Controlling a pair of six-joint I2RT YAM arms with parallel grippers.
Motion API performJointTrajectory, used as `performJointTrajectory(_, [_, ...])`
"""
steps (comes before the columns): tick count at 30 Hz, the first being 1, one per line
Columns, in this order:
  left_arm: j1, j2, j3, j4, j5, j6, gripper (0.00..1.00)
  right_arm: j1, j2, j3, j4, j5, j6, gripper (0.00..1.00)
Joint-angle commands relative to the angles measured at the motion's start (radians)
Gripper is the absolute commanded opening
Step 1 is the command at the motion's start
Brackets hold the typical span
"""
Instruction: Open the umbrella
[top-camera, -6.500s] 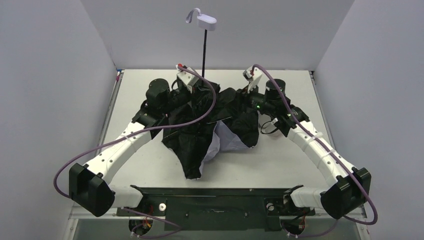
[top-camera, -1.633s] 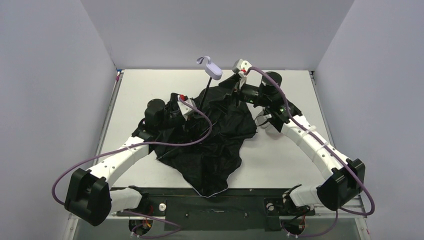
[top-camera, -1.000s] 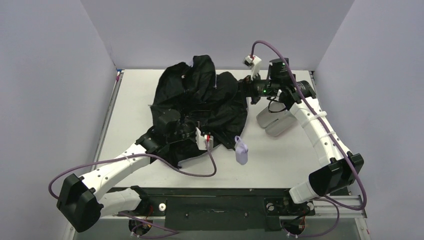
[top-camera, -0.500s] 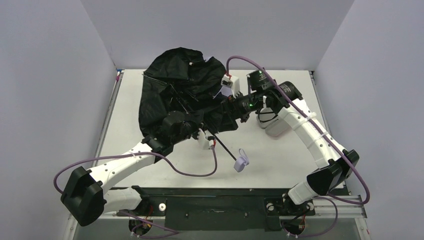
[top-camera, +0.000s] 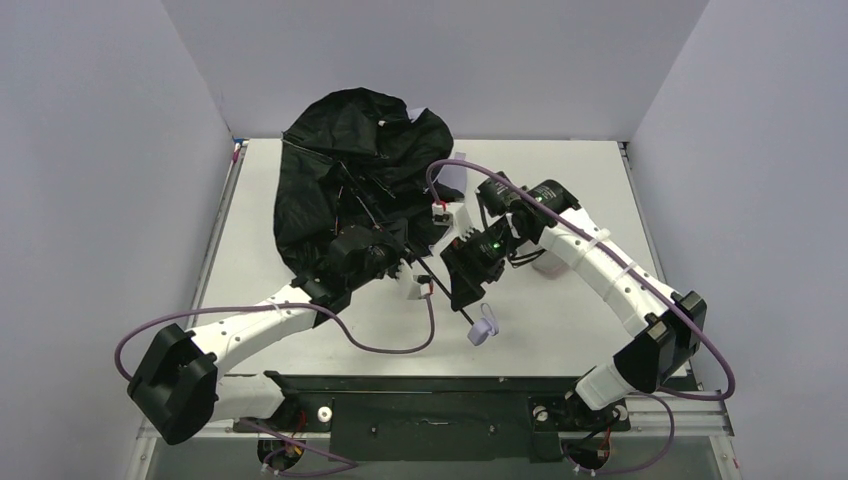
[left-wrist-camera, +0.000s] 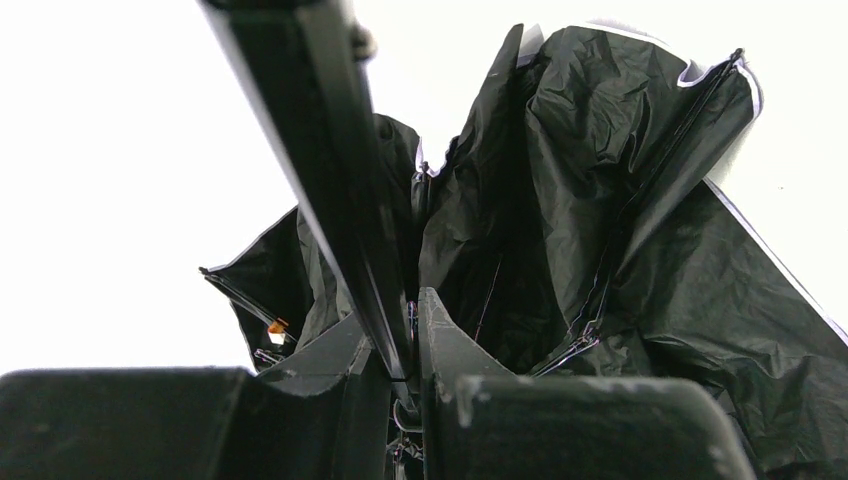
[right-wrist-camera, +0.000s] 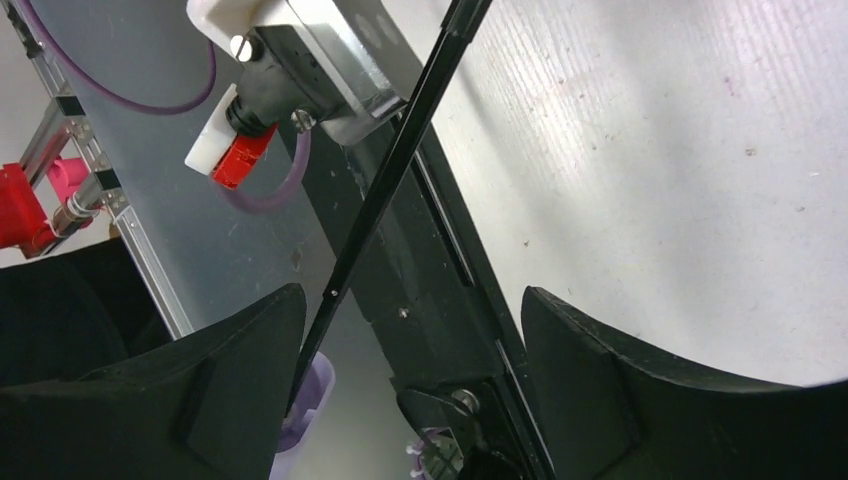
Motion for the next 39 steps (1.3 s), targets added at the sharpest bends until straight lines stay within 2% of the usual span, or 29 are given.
performJointTrajectory(1, [-0.008, 0.014, 0.021, 0.15, -0.03, 0.078, 0.0, 0.023, 0.002, -0.033, 0.033, -0.008, 0.01, 0.76])
performJointTrajectory(3, [-0.011, 0.026, 0.023, 0.164, -0.037, 0.093, 0.0, 0.025, -0.005, -0.062, 0.066, -0.026, 0.062, 0.76])
performJointTrajectory(6, [-0.015, 0.045, 0.038, 0.19, -0.07, 0.105, 0.0, 0.018, 0.003, -0.107, 0.091, 0.001, 0.082, 0.68])
performJointTrajectory(9, [-0.016, 0.06, 0.063, 0.203, -0.085, 0.11, 0.0, 0.01, 0.018, -0.128, 0.121, -0.001, 0.101, 0.65])
performJointTrajectory(11, [-0.015, 0.062, 0.075, 0.203, -0.087, 0.115, 0.0, 0.007, 0.027, -0.129, 0.141, -0.019, 0.118, 0.6])
performJointTrajectory(13, [-0.015, 0.062, 0.079, 0.205, -0.088, 0.12, 0.0, -0.002, 0.031, -0.127, 0.155, -0.05, 0.116, 0.38])
performJointTrajectory(14, [-0.015, 0.061, 0.079, 0.206, -0.091, 0.121, 0.0, -0.005, 0.028, -0.126, 0.16, -0.062, 0.115, 0.14])
performJointTrajectory(15, [-0.015, 0.057, 0.075, 0.212, -0.1, 0.12, 0.0, -0.01, 0.023, -0.122, 0.169, -0.064, 0.116, 0.06])
performJointTrajectory(16, [-0.015, 0.057, 0.07, 0.217, -0.108, 0.117, 0.0, -0.021, 0.013, -0.122, 0.173, -0.062, 0.115, 0.0])
performJointTrajectory(18, [-0.01, 0.051, 0.063, 0.228, -0.134, 0.088, 0.0, -0.043, -0.005, -0.119, 0.188, -0.072, 0.119, 0.0])
performJointTrajectory(20, [0.001, 0.032, 0.063, 0.219, -0.151, 0.058, 0.15, -0.065, -0.023, -0.116, 0.235, -0.083, 0.145, 0.0])
performJointTrajectory(21, [0.012, 0.026, 0.065, 0.198, -0.16, 0.047, 0.28, -0.072, -0.037, -0.115, 0.256, -0.09, 0.154, 0.0])
performJointTrajectory(22, [0.019, 0.017, 0.07, 0.185, -0.165, 0.026, 0.36, -0.085, -0.044, -0.116, 0.308, -0.092, 0.193, 0.0])
performJointTrajectory(23, [0.032, 0.011, 0.073, 0.159, -0.173, 0.013, 0.51, -0.091, -0.059, -0.118, 0.336, -0.089, 0.213, 0.0])
performJointTrajectory(24, [0.038, -0.001, 0.079, 0.134, -0.178, -0.021, 0.59, -0.099, -0.067, -0.12, 0.403, -0.086, 0.251, 0.0])
performJointTrajectory(25, [0.051, -0.008, 0.084, 0.122, -0.19, -0.041, 0.72, -0.104, -0.083, -0.121, 0.436, -0.073, 0.269, 0.0])
performJointTrajectory(27, [0.068, -0.044, 0.103, 0.073, -0.192, -0.157, 0.82, -0.116, -0.11, -0.131, 0.543, -0.045, 0.321, 0.0])
performJointTrajectory(31, [0.134, -0.133, 0.22, -0.157, -0.084, -0.529, 0.94, -0.139, -0.129, -0.151, 0.662, -0.022, 0.383, 0.0])
performJointTrajectory(32, [0.176, -0.152, 0.239, -0.239, -0.018, -0.686, 0.95, -0.139, -0.13, -0.157, 0.675, -0.023, 0.393, 0.0])
performJointTrajectory(33, [0.2, -0.158, 0.275, -0.273, 0.012, -0.767, 0.95, -0.139, -0.131, -0.161, 0.681, -0.022, 0.399, 0.0])
performJointTrajectory(35, [0.273, -0.164, 0.32, -0.359, 0.105, -1.095, 0.94, -0.135, -0.132, -0.171, 0.691, -0.016, 0.407, 0.0])
performJointTrajectory(39, [0.38, -0.178, 0.32, -0.407, 0.24, -1.458, 0.94, -0.125, -0.127, -0.185, 0.697, 0.004, 0.411, 0.0])
